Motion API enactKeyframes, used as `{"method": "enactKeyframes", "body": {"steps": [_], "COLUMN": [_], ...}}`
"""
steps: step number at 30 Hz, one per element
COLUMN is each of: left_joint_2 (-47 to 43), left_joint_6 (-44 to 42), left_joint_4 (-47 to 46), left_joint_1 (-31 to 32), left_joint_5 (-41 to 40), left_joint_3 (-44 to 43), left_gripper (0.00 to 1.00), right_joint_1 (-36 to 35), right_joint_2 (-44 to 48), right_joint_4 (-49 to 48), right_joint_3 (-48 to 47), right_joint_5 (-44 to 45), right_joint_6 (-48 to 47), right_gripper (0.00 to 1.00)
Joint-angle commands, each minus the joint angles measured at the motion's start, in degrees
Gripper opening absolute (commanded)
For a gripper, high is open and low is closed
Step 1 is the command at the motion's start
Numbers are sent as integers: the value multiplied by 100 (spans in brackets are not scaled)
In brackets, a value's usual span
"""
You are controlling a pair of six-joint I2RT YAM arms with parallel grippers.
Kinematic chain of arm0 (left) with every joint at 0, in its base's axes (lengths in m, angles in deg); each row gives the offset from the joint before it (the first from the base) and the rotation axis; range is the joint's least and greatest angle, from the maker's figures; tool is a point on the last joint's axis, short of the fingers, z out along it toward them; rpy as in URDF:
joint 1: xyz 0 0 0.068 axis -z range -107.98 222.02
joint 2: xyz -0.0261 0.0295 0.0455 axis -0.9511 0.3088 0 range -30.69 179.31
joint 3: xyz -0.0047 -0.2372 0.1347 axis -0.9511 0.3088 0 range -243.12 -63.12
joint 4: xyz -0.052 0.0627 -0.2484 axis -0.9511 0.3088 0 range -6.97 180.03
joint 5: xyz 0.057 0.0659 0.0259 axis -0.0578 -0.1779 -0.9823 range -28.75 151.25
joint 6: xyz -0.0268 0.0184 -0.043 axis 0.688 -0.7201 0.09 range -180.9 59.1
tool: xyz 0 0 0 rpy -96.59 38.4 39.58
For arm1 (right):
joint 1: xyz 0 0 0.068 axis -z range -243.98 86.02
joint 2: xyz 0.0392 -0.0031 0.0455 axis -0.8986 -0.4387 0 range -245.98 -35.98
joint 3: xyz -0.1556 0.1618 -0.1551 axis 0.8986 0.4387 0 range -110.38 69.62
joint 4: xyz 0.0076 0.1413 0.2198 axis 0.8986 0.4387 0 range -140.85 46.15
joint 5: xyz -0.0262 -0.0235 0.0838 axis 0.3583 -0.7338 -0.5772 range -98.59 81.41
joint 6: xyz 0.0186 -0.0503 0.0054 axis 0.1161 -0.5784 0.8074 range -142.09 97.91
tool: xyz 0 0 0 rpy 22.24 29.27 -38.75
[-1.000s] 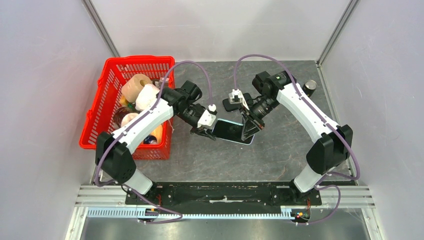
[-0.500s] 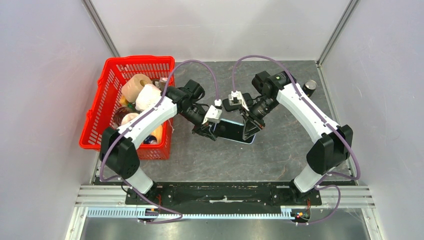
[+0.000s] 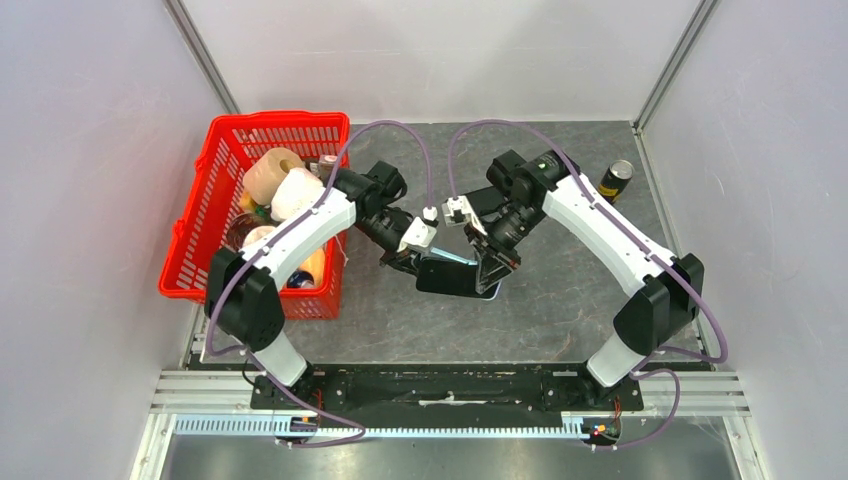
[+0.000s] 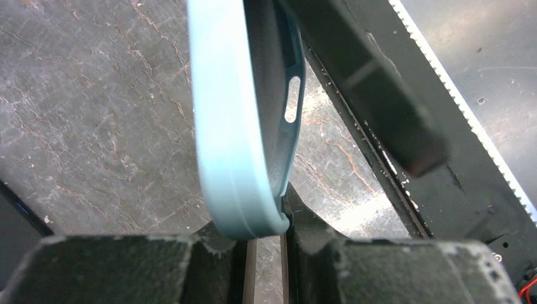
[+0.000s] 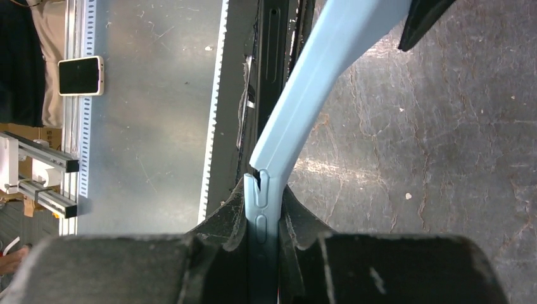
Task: Take the phone out of the phone case
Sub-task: Remove the phone case from the phone.
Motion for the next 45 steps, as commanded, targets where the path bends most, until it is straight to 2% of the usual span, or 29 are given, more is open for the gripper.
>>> {"method": "enactKeyframes", "body": {"steps": [1, 5, 11, 13, 17, 22, 23, 24, 28, 30, 33, 39, 42, 45], "left_joint_2": [108, 52, -247, -474, -999, -1727, -1881, -1997, -2508, -2696, -2915, -2948, -2914, -2892], "left_joint_6": [-930, -863, -221, 64, 593, 1222, 1310, 1428, 2285, 3324, 5340, 8460, 9410, 9853], "left_joint_4": [-847, -763, -779, -776, -775, -772, -772, -779, -839, -1182, -2081, -3703, -4301, -4514], "left_joint_1": [-12, -12, -87, -146, -366, -852, -936, -998, -1134, -1176, -1190, -1190, -1190, -1177], "left_joint_5": [459, 485, 322, 136, -176, -144, -144, -144, -136, -134, -124, 628, 857, 965], "left_joint_3": [-712, -778, -590, -452, -144, 326, 429, 516, 643, 586, 549, 819, 977, 1079], "left_gripper": [2, 2, 2, 6, 32, 52, 77, 86, 88, 88, 89, 81, 77, 74], "right_joint_1": [-454, -453, -425, -362, -163, 177, 223, 257, 423, 505, 538, 569, 585, 599], "right_joint_2": [184, 203, 422, 540, 713, 751, 754, 759, 722, 659, 491, 274, 184, 67], "right_joint_4": [486, 437, -166, -410, -694, -736, -729, -738, -668, -564, -260, 121, 199, 338], "right_joint_3": [-23, -17, 169, 254, 277, 239, 240, 240, 125, 30, -201, -557, -660, -763], "right_joint_5": [-1324, -1255, -846, -729, -545, -480, -490, -507, -637, -753, -954, -1159, -1242, -1301], "right_joint_6": [-245, -181, 454, 725, 1078, 1216, 1216, 1222, 1236, 1213, 1033, 758, 742, 662], "right_gripper": [0, 0, 0, 0, 0, 0, 0, 0, 0, 0, 0, 0, 0, 0]}}
